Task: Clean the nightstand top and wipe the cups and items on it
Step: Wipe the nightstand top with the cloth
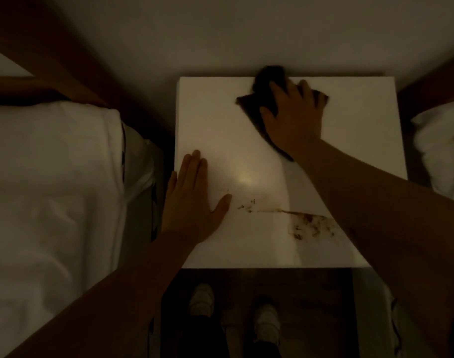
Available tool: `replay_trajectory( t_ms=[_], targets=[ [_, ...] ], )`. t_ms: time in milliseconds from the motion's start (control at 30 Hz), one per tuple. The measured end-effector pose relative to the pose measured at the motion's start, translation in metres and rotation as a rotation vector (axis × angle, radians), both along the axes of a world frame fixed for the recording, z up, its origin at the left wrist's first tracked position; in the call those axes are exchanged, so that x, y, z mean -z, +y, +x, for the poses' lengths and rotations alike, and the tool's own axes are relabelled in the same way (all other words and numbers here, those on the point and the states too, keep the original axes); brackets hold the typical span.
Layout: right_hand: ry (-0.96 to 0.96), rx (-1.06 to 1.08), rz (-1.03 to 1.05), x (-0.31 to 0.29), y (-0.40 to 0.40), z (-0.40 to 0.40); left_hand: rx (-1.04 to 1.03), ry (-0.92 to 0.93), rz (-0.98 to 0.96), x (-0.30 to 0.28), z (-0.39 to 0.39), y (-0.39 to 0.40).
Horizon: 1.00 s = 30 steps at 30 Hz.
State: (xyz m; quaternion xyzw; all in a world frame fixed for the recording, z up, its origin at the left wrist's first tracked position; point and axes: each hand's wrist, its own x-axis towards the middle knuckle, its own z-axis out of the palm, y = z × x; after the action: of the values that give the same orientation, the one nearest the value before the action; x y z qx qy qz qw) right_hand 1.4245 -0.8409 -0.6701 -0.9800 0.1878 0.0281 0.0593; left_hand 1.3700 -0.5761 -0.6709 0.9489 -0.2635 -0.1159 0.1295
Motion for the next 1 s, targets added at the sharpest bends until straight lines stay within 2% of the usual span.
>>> replay_trajectory(
  t_ms=[200, 267, 333, 433, 533, 667, 767, 867, 967, 1000],
  targets=[
    [0.005, -0.512, 0.058, -0.002, 0.093, 0.01, -0.043, 0.031, -0.144, -0.005, -0.001, 0.002],
    [0.036, -0.707, 0.065, -0.003, 0.088, -0.007, -0.05, 0.016, -0.221, -0.008, -0.002, 0.001],
    [0.065, -0.815, 0.059, -0.006, 0.07, -0.028, -0.051, 0.012, -0.28, -0.007, -0.003, 0.002],
    [0.057, -0.738, 0.122, -0.008, 0.051, -0.064, -0.068, 0.027, -0.253, -0.004, -0.005, 0.003],
    [0.073, -0.623, 0.191, -0.014, 0.073, -0.101, -0.036, 0.04, -0.263, -0.003, -0.005, 0.004],
    [0.057, -0.655, 0.294, -0.017, 0.131, -0.144, -0.062, 0.08, -0.313, -0.002, 0.001, 0.006],
    [0.045, -0.642, 0.491, -0.019, 0.144, -0.161, -0.067, 0.126, -0.354, -0.003, 0.002, 0.007],
    [-0.165, -0.655, 0.646, -0.031, 0.121, -0.15, -0.048, 0.065, -0.321, -0.003, 0.004, 0.005],
    [-0.381, -0.37, 0.765, -0.046, 0.065, -0.13, -0.052, -0.001, -0.26, -0.002, 0.002, 0.004],
    [-0.44, -0.241, 0.704, -0.047, 0.038, -0.127, -0.051, -0.025, -0.241, -0.001, 0.003, 0.004]
  ],
)
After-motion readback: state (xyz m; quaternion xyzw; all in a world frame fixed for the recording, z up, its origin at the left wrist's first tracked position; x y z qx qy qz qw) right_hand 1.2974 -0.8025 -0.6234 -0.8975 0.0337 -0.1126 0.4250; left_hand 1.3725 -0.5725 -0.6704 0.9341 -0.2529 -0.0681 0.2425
